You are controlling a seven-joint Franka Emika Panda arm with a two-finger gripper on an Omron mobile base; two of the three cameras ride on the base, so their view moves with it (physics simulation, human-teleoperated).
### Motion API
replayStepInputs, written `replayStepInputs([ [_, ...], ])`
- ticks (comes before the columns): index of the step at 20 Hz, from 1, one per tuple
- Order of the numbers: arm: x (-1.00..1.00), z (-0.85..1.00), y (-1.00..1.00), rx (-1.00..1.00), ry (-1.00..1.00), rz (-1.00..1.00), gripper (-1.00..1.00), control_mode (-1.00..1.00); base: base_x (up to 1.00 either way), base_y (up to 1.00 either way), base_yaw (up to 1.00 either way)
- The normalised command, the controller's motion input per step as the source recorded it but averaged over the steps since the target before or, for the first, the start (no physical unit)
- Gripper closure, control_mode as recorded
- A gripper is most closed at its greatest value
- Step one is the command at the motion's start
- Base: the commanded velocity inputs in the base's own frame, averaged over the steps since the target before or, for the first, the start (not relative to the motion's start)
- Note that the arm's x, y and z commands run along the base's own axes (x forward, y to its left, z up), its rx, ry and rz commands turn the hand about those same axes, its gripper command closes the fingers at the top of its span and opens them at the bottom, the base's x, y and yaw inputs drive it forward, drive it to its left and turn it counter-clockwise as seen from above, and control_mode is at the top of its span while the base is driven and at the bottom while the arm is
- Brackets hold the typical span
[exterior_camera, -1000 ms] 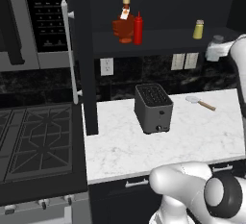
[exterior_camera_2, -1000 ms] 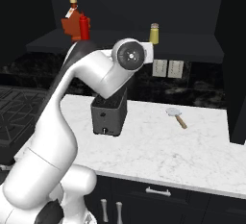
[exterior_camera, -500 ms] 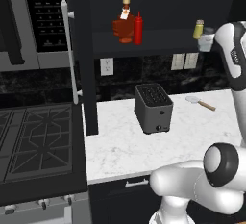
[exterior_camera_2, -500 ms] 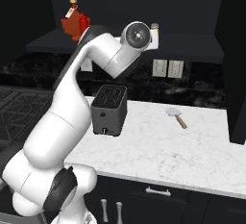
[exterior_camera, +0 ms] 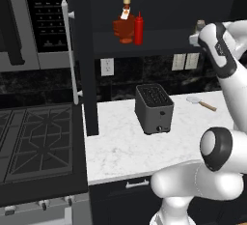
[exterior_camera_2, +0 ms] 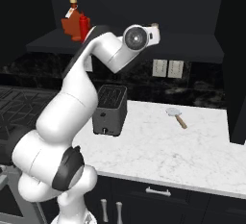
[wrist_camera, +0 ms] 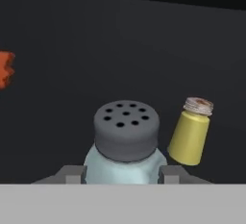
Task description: Put the shaker and condiment bottle from the counter next to their counterparts in the cabinet.
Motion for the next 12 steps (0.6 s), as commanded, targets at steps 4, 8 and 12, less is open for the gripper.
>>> replayStepInputs([
  [4,0.82,-0.19,-0.03,0.0,0.02,-0.02,1.0,-1.0,0.0,0.0,0.0],
  [8,0.63,-0.03,-0.16,0.0,0.01,-0.04,1.0,-1.0,0.0,0.0,0.0],
  [12,0.53,-0.03,-0.21,0.0,0.0,-0.06,1.0,-1.0,0.0,0.0,0.0],
])
